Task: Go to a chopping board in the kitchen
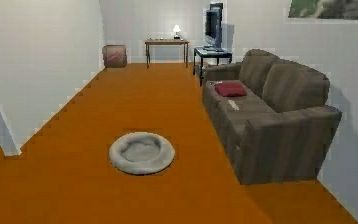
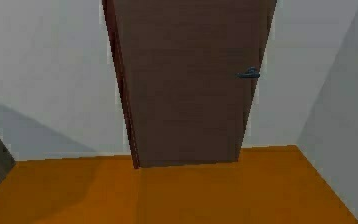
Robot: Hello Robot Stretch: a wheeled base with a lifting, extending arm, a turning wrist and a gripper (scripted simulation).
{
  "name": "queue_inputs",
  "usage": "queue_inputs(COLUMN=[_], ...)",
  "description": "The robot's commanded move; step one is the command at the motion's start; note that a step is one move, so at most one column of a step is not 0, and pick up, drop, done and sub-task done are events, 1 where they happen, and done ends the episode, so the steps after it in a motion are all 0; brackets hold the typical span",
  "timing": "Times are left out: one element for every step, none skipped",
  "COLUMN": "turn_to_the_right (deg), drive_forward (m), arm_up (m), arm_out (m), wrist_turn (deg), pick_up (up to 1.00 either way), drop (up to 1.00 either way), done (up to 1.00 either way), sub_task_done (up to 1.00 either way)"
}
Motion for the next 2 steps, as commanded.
queue_inputs(turn_to_the_right=[-9.0,0.0], drive_forward=[0.0,0.4], arm_up=[0.0,0.0], arm_out=[0.0,0.0], wrist_turn=[0.0,0.0], pick_up=[0.0,0.0], drop=[0.0,0.0], done=[0.0,0.0], sub_task_done=[0.0,0.0])
